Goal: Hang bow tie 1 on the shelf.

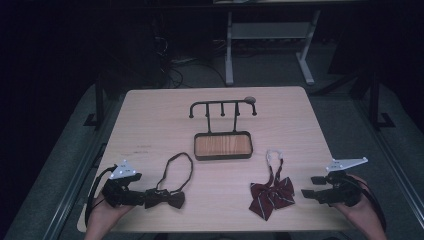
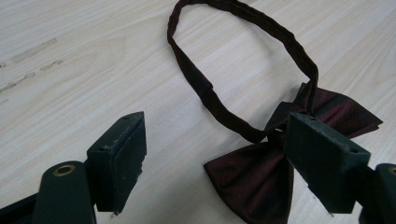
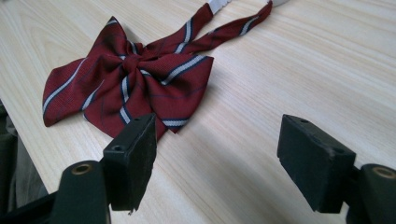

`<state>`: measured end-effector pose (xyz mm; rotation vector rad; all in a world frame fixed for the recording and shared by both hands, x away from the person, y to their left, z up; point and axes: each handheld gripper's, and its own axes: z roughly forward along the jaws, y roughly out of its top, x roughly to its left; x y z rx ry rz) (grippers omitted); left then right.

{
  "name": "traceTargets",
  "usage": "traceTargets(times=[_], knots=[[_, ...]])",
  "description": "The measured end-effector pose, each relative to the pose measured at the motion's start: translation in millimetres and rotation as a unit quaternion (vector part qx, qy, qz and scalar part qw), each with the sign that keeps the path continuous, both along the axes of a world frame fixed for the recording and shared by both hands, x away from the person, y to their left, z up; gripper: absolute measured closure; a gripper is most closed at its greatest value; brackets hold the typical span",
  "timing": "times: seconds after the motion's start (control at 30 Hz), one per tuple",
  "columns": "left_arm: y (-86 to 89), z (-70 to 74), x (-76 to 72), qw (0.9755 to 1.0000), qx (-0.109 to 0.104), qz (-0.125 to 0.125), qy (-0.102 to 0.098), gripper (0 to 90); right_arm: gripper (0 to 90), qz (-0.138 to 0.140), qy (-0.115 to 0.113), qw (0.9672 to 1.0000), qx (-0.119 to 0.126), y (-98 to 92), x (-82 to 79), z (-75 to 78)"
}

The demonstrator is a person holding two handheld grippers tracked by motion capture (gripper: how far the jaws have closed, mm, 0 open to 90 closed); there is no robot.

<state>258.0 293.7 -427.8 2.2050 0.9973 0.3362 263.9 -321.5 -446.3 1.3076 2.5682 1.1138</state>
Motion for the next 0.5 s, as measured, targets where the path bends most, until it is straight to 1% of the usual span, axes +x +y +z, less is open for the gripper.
traceTargets(times=[0.1,0.13,0.17,0.2,0.3,0.33,0.4,0.47,0.5], knots=[[0.7,0.0,-0.9,1.0,0.0,0.005,0.002,21.7,28.3,0.002,0.002,1.0,0.002,2.3,0.5,0.5],[1.0,0.1,-0.7,1.0,0.001,0.004,0.0,21.7,28.2,0.005,0.001,1.0,0.0,3.6,0.9,0.5],[1.0,0.4,-0.7,1.0,0.002,0.004,-0.001,21.7,28.2,0.0,0.006,1.0,-0.003,6.1,0.8,0.6],[0.7,0.9,-0.8,1.0,0.001,0.004,-0.002,21.7,28.2,0.002,0.005,1.0,-0.006,6.1,1.1,0.8],[0.5,0.1,-0.7,1.0,0.0,0.003,-0.001,21.7,28.1,-0.001,0.004,1.0,-0.002,6.5,0.9,2.5],[0.0,-1.0,-1.0,1.0,-0.005,0.007,0.005,21.7,28.0,0.0,0.005,1.0,-0.001,7.1,1.4,2.7],[0.3,-2.0,-0.5,1.0,-0.002,0.006,0.008,21.7,27.9,-0.003,0.005,0.9999,-0.01,9.6,1.3,3.3],[0.1,-2.2,-0.7,1.0,-0.002,0.005,0.008,21.7,28.0,-0.004,0.004,0.9999,-0.012,11.4,1.6,3.9],[0.4,-2.2,-0.7,1.0,0.0,0.003,0.005,21.7,27.9,0.0,0.0,0.9999,-0.015,13.1,2.4,4.6]])
